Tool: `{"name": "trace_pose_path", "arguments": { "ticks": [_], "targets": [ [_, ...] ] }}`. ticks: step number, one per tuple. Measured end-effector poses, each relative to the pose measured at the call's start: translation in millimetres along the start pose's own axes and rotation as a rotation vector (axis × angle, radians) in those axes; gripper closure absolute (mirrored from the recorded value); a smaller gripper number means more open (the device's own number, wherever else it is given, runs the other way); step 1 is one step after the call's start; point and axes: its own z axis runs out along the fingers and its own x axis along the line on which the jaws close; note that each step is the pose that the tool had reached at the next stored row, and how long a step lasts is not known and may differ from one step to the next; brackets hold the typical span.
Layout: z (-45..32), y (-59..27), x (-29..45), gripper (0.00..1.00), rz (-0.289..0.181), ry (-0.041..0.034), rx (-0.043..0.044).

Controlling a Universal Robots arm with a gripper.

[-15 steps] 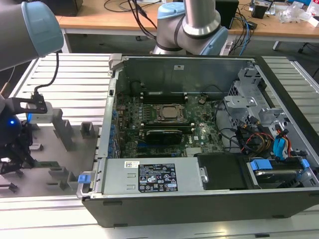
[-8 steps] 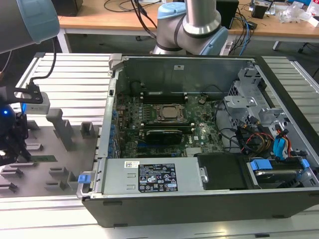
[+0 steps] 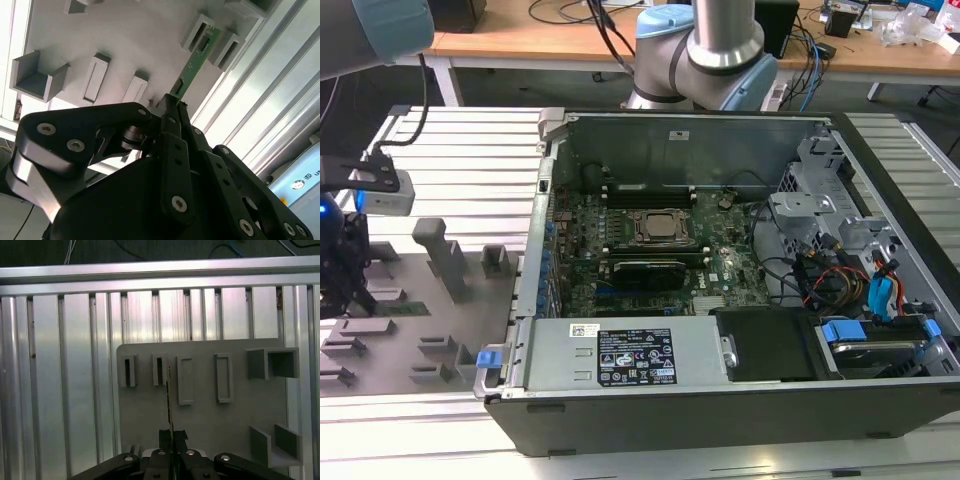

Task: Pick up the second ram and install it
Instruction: 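Pick up the second ram and move it above second insertion slot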

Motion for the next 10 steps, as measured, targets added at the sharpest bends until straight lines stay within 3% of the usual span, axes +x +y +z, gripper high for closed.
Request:
{"name": "trace_pose_path", "arguments": {
  "ticks": [10],
  "targets": [
    [-28.3, 0.4, -5.5, 0.87, 0.000, 0.0000, 0.0001]
  ]
}}
